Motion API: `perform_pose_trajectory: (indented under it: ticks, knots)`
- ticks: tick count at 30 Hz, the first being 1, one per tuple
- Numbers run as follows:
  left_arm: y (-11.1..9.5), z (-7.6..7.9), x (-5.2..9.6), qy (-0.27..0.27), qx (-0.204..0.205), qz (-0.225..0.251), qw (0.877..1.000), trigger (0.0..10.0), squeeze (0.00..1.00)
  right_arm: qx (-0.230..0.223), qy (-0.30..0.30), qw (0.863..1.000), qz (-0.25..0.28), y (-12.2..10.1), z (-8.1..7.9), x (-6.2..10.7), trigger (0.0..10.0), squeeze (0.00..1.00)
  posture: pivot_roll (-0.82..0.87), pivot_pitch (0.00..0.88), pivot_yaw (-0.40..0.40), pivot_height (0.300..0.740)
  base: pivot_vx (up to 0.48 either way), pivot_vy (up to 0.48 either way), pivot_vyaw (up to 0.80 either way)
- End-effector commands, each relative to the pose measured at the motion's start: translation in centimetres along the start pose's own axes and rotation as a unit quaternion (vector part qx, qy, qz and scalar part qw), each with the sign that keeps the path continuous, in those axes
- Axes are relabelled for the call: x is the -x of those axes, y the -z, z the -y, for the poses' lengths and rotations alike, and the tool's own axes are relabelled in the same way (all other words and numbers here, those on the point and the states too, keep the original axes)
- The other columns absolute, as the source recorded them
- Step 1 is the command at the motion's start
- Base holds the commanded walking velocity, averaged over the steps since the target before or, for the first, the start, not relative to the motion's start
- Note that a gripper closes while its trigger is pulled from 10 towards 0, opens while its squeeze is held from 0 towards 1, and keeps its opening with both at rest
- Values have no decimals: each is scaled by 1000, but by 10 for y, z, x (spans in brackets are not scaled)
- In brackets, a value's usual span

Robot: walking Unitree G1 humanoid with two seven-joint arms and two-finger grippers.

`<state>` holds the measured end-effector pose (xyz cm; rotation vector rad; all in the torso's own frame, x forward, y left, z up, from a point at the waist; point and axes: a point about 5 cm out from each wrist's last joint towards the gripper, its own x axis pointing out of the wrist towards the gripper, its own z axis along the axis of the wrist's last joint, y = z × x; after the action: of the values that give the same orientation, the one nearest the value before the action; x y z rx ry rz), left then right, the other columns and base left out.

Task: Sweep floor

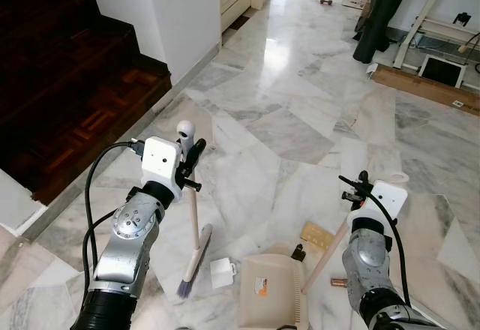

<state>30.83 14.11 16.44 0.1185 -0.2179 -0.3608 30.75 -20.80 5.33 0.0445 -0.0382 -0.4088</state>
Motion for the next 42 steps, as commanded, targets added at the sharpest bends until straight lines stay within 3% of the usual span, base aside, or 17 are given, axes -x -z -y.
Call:
perform_pose_trajectory:
  ticks: [1,6,13,20,28,42]
  knots:
    - [-2,-3,2,1,-4,3,1000,10000,0,10,12,996,-85,33,7,22,10000,0,243,192,5,740,0,0,0]
    - [6,-17,0,-32,-36,-5,999,10000,0,11,16,996,-83,33,9,22,10000,0,229,177,9,740,0,0,0]
    - [2,-14,-9,-20,-34,2,999,10000,0,18,14,997,-69,30,10,21,10000,0,225,154,5,740,0,0,0]
    - [0,-13,-9,-25,-35,13,999,10000,0,9,30,999,-35,8,14,-1,10000,0,231,168,-9,740,0,0,0]
    - [-1,-14,-8,-32,-37,20,999,10000,0,-13,28,999,10,-21,4,-23,10000,0,239,178,-21,740,0,0,0]
    - [-3,-13,-8,-29,-36,25,999,10000,0,-25,20,999,21,-26,-1,-25,10000,0,232,187,-25,740,0,0,0]
